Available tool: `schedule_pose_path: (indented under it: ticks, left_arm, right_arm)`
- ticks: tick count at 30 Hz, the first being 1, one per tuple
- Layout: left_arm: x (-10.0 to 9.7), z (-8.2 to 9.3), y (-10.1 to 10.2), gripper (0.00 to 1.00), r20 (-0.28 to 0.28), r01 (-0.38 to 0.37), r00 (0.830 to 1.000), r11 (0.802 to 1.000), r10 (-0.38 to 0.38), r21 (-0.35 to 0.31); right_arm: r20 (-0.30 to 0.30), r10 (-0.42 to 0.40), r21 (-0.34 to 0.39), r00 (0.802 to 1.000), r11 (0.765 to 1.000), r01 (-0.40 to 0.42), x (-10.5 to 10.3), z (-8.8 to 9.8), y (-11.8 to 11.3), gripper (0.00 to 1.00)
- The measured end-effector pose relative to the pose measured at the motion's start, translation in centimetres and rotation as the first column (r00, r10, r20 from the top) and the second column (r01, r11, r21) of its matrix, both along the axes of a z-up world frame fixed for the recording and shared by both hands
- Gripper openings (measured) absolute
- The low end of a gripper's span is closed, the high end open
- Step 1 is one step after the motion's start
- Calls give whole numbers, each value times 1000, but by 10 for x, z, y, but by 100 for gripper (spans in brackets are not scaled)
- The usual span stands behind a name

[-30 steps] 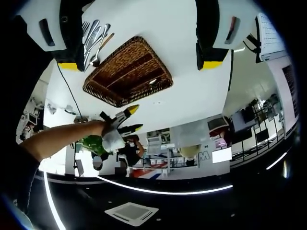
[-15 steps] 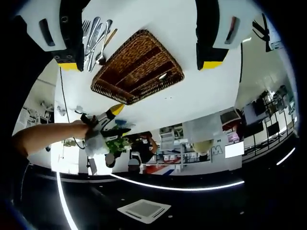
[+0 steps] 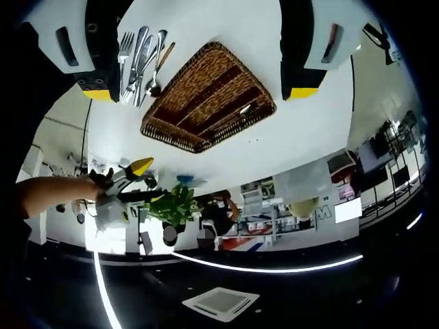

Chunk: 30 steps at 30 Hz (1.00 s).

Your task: Arrange the knives, forks, and spoons in their matching storage slots by inserting each utensil handle-first until every utensil is classified and aligned in the correct compartment

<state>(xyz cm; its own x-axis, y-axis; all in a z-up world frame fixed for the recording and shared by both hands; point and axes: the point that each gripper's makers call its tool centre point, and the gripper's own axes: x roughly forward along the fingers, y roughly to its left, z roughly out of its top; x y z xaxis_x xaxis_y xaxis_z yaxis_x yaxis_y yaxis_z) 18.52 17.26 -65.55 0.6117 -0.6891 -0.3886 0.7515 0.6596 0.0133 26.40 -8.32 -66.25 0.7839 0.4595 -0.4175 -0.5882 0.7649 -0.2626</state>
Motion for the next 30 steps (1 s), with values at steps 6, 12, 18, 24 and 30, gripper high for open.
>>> schedule_pose_path:
  ticks: [6, 12, 18, 24, 30]
  left_arm:
    - [1, 1, -2, 99, 9, -63, 998, 998, 63, -1]
    - [-3, -4, -9, 99, 3, -98, 995, 995, 98, -6]
    - [-14, -4, -16, 99, -1, -111, 994, 994, 111, 5]
    - [-14, 0, -15, 99, 3, -128, 992, 992, 128, 10]
    - [-15, 5, -11, 99, 17, -97, 995, 994, 96, 49]
  right_arm:
    - [7, -9, 37, 1000, 999, 8, -23, 9, -17, 100]
    - [-33, -25, 84, 999, 996, 28, -52, 13, -39, 100]
    - [-125, -52, 121, 991, 990, 67, -77, 2, -59, 100]
    - [-133, -45, 160, 990, 985, 67, -84, 12, -65, 100]
    - [-170, 62, 86, 984, 995, -48, -99, 21, -66, 100]
